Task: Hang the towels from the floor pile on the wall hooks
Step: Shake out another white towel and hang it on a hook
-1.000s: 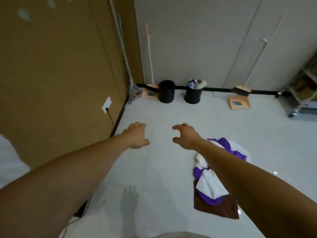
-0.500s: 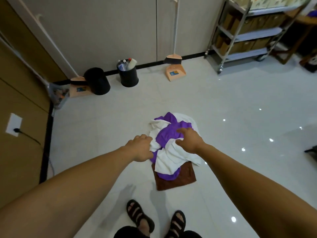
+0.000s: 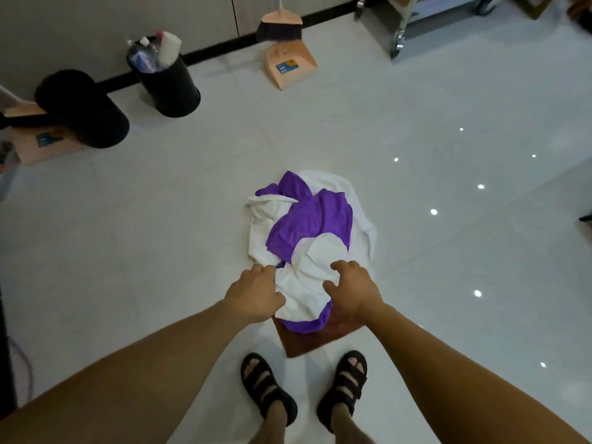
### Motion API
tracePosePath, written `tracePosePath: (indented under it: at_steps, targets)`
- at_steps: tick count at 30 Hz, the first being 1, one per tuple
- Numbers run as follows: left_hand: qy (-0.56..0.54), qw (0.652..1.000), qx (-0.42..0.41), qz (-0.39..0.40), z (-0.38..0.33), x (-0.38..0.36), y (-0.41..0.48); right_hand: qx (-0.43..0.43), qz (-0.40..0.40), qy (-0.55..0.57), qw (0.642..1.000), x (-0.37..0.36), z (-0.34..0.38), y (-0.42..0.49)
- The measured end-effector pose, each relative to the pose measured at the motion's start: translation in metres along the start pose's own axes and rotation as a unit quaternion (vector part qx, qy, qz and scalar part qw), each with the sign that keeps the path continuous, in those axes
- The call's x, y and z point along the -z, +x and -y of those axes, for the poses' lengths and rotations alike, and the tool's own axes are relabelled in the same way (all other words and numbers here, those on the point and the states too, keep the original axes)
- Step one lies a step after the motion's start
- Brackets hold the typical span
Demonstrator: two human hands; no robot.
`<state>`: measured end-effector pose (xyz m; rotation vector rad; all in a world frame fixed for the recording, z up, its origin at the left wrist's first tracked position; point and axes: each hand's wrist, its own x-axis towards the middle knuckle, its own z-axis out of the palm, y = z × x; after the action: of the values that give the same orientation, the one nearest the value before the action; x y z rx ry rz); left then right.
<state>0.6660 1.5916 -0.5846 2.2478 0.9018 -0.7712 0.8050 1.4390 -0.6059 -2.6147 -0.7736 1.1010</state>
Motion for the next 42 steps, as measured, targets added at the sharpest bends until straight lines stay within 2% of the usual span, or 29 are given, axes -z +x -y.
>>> tracePosePath:
  at_steps: [9, 14, 18, 22, 25, 28, 31, 35, 38, 42]
  targets:
    - [0.013, 1.000, -0.003, -0.006, 0.036, -0.104, 0.192, 0.005, -0.024, -0.048, 0.999, -0.129, -0.076, 0.195]
    - [0.014, 1.000, -0.005, -0.020, 0.053, -0.156, 0.278, 0.031, -0.086, -0.116, 0.989, -0.193, -0.106, 0.275]
    - [-0.003, 0.999, -0.009, -0.053, 0.064, -0.179, 0.315, 0.011, -0.123, -0.139, 0.983, -0.227, -0.116, 0.316]
    - [0.004, 0.999, -0.008, -0.032, 0.069, -0.189, 0.312, 0.019, -0.158, -0.159, 0.974, -0.232, -0.126, 0.319]
    - [-0.002, 1.000, 0.000, -0.027, 0.063, -0.173, 0.292, 0.047, -0.182, -0.097, 0.977, -0.207, -0.117, 0.296]
    - [-0.005, 0.999, 0.001, -0.037, 0.045, -0.136, 0.258, 0.051, -0.174, 0.108, 0.977, -0.161, -0.097, 0.255]
    - [-0.021, 0.998, -0.028, -0.044, 0.024, -0.086, 0.207, 0.058, -0.147, 0.290, 0.944, -0.101, -0.068, 0.199]
    - [-0.049, 0.996, -0.066, -0.044, -0.004, -0.001, 0.132, 0.119, -0.124, 0.304, 0.937, -0.012, -0.018, 0.120]
    - [-0.087, 0.989, -0.094, -0.071, -0.022, 0.064, 0.075, 0.144, -0.140, 0.358, 0.912, 0.056, 0.030, 0.065]
    - [-0.140, 0.977, -0.150, -0.061, -0.045, 0.140, -0.004, 0.203, -0.116, 0.394, 0.889, 0.139, 0.108, -0.006]
